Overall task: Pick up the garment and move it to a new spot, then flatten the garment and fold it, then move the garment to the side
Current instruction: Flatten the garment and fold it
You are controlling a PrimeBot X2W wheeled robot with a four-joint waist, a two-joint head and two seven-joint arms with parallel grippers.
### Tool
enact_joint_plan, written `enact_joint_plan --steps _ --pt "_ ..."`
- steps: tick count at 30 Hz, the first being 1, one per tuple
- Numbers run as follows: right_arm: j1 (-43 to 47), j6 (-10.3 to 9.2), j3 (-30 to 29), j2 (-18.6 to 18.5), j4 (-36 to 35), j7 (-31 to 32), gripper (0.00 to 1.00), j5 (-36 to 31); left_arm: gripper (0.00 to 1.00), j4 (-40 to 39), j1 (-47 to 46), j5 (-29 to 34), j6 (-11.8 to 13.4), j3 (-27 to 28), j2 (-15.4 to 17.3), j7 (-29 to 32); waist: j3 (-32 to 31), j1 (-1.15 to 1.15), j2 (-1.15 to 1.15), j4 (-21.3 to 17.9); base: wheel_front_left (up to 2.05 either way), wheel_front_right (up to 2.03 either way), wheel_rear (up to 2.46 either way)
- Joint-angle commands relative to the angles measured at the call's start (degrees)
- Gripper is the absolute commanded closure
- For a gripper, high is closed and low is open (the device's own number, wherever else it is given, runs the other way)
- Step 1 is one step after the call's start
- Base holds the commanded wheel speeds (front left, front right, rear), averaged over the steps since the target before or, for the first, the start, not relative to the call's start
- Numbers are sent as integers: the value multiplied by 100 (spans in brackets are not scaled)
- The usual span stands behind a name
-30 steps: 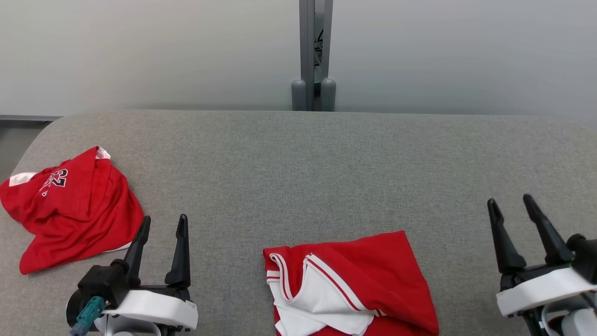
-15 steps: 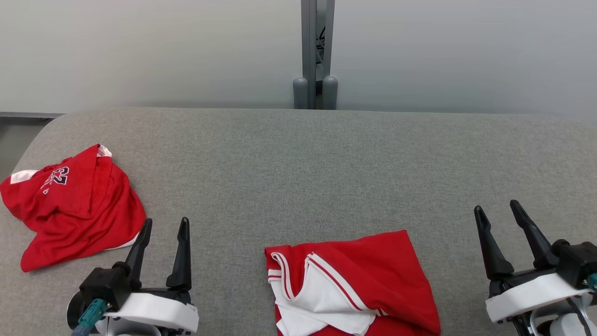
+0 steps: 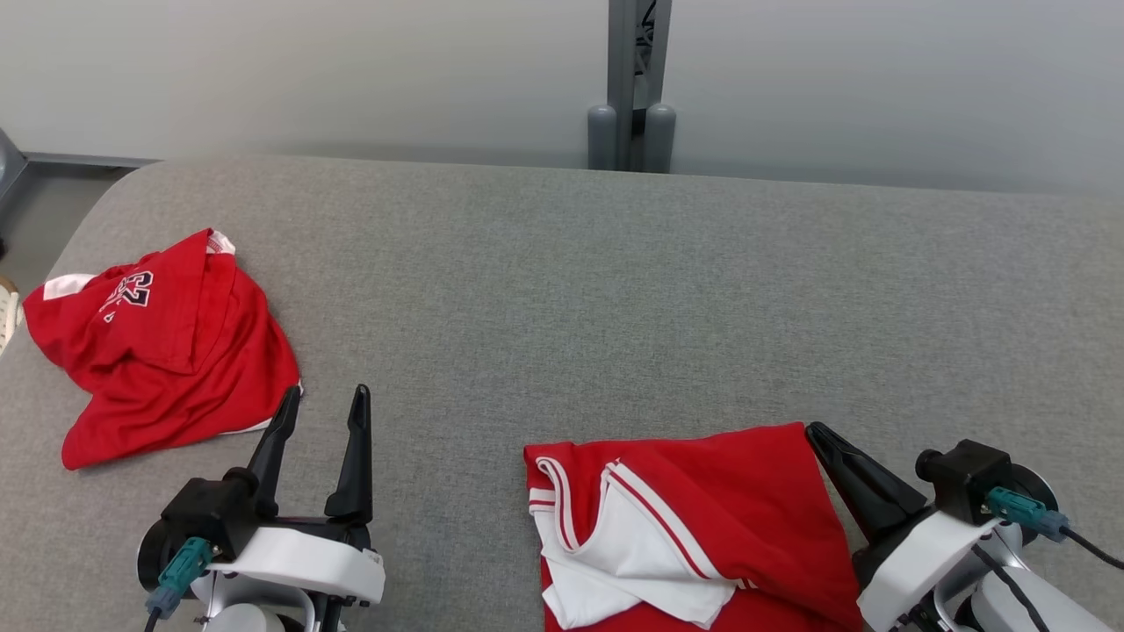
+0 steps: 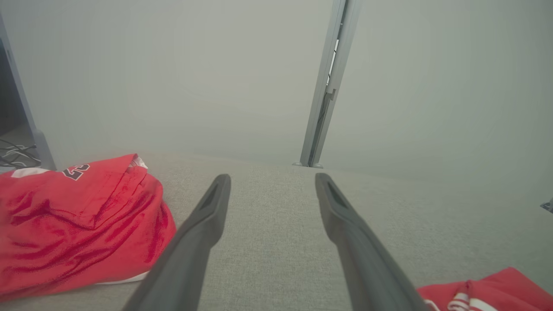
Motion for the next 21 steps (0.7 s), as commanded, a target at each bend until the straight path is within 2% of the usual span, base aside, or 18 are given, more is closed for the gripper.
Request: enact_joint_plan --steps 1,6,11,21 --pt "-243 10 353 -181 164 -2 100 183 0 8 -102 17 21 -6 22 -18 102 0 0 123 0 0 0" --pt "-678 9 1199 -421 422 -3 100 608 0 12 -151 -27 40 -20 20 -18 220 0 0 291 0 0 0" --pt "-1015 9 2009 -507 566 -2 100 995 0 31 -195 -53 53 -68 21 -18 269 0 0 423 0 0 0" --pt "-1478 9 3324 -500 559 -2 100 1799 0 28 -207 -123 100 -125 21 -18 277 0 0 562 0 0 0"
